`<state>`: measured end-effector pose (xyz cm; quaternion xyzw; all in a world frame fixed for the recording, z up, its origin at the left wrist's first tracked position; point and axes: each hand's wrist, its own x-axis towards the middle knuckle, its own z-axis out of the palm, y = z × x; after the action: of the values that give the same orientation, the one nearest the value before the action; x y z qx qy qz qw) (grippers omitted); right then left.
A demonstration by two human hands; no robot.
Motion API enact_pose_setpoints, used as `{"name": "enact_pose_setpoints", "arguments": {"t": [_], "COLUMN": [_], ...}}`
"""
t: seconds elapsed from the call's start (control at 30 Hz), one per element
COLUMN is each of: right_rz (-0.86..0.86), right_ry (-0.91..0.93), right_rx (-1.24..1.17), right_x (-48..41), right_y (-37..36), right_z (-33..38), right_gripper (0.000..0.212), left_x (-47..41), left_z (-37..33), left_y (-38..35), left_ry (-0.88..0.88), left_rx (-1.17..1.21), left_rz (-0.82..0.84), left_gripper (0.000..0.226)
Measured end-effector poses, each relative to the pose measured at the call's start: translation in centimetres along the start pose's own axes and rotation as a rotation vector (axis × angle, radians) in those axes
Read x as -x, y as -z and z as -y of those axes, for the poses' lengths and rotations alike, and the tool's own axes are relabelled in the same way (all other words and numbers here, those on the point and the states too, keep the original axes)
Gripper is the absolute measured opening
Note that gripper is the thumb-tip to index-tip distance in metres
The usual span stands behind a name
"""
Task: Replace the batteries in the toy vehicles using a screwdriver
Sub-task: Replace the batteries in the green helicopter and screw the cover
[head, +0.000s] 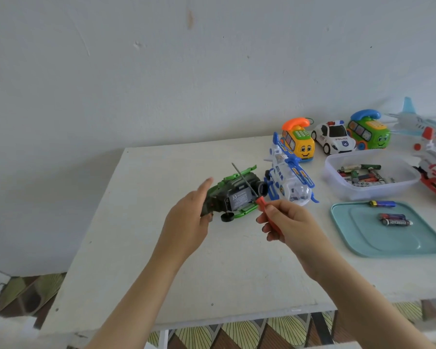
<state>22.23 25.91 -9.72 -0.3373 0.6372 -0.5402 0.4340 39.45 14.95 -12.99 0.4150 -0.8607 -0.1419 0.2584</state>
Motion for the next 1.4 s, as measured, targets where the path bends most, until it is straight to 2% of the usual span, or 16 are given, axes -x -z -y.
{"name": "enact_pose_setpoints", "arguments": {"t": [0.13,0.33,0.43,0.6,0.77,0.87,0.97,1.07,1.2,1.27,1.33,1.4], "right_rz": [-0.053,-0.172,-0.13,-0.067,-0.07,-0.08,-0.148,-0.284,-0.332,-0.328,-0.308,-0.261], "right_ry": [0.005,0.101,0.118,0.099,0.096,0.101,0.229,0.507,0.726,0.75,0.681,0.57], "right_rx": [-0.012,0.208,0.25,0.184,0.169,0.16,0.231,0.422,0.437,0.441,0.393,0.201], "right_x": [-0.2,-1.9,-2.7,-3.2,-3.3,-3.4,-3.1,-2.5,-1.7,-1.2,-0.7,-0.3], "right_y": [0.1,0.0,-0.6,-1.5,-1.4,-1.2,-1.1,-0.8,-0.4,-0.5,-0.7,-1.1], "right_z": [-0.4,-0.7,-0.3,-0.5,-1.0,-1.3,-1.4,-0.8,1.0,2.0,2.8,3.4], "right_gripper": [0.019,0.027,0.029,0.03,0.029,0.029,0.022,0.013,0.018,0.014,0.011,0.025], "left_x": [0.0,-0.1,0.7,2.1,2.9,2.7,2.2,2.2,1.9,1.9,1.9,2.0], "left_z": [0.8,2.3,3.3,3.8,3.6,3.8,3.8,3.5,3.5,3.7,3.8,3.7], "left_y": [-0.4,0.4,0.9,0.6,-0.8,-1.9,-2.8,-3.5,-3.9,-4.0,-4.1,-4.0], "left_ry": [-0.081,-0.047,0.008,0.094,0.041,0.003,-0.045,-0.101,-0.094,-0.056,-0.053,-0.061], "left_rx": [-0.048,0.072,0.228,0.38,0.348,0.332,0.376,0.349,0.378,0.39,0.366,0.351], "left_rz": [0.01,-0.018,0.004,-0.006,-0.014,-0.131,-0.258,-0.327,-0.371,-0.385,-0.404,-0.426], "left_gripper": [0.06,0.05,0.048,0.047,0.055,0.058,0.052,0.059,0.062,0.057,0.051,0.047]}}
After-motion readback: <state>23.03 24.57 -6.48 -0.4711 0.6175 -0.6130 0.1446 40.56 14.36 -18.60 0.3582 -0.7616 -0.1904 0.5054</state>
